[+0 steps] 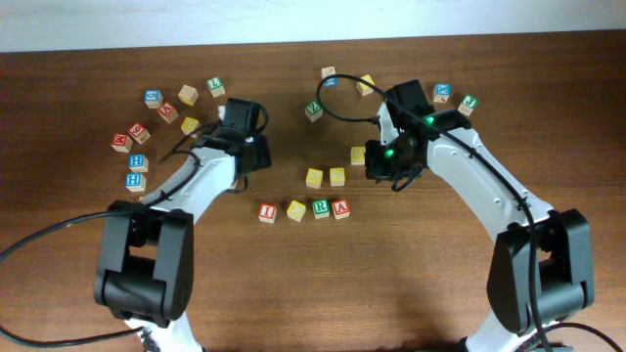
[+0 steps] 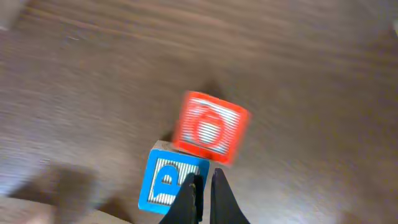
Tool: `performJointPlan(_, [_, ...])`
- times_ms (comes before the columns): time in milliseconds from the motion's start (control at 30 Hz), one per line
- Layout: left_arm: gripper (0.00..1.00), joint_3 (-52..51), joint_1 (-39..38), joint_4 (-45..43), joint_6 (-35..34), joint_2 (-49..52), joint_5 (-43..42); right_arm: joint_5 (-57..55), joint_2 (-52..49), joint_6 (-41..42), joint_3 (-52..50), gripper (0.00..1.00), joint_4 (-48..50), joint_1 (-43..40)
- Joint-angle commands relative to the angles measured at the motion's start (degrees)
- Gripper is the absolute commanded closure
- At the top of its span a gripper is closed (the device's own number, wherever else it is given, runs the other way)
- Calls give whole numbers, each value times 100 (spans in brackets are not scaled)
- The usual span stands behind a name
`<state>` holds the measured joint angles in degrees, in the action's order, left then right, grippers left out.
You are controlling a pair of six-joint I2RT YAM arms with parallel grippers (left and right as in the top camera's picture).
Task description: Spell out ICRA
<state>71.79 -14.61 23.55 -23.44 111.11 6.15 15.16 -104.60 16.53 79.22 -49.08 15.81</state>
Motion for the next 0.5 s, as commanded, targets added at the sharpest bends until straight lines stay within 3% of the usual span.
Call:
performJointPlan(0, [100,389,461,328,103,254,236,76,-79,42,-33,96,-17,31])
performJointPlan(67, [100,916,492,769,688,234,-544,76,-79,42,-33,96,-17,31])
performJointPlan(200, [100,1639,155,1829,730,190,-2962,74,-79,39,-33,96,-17,31])
performJointPlan(333, [100,1637,-619,2437,721,317,-2778,-26,-79,26,-33,96,-15,26])
performJointPlan(467, [100,1637,-1019,2608,33,686,-2778,-142,-79,24,-33,96,-42,-94])
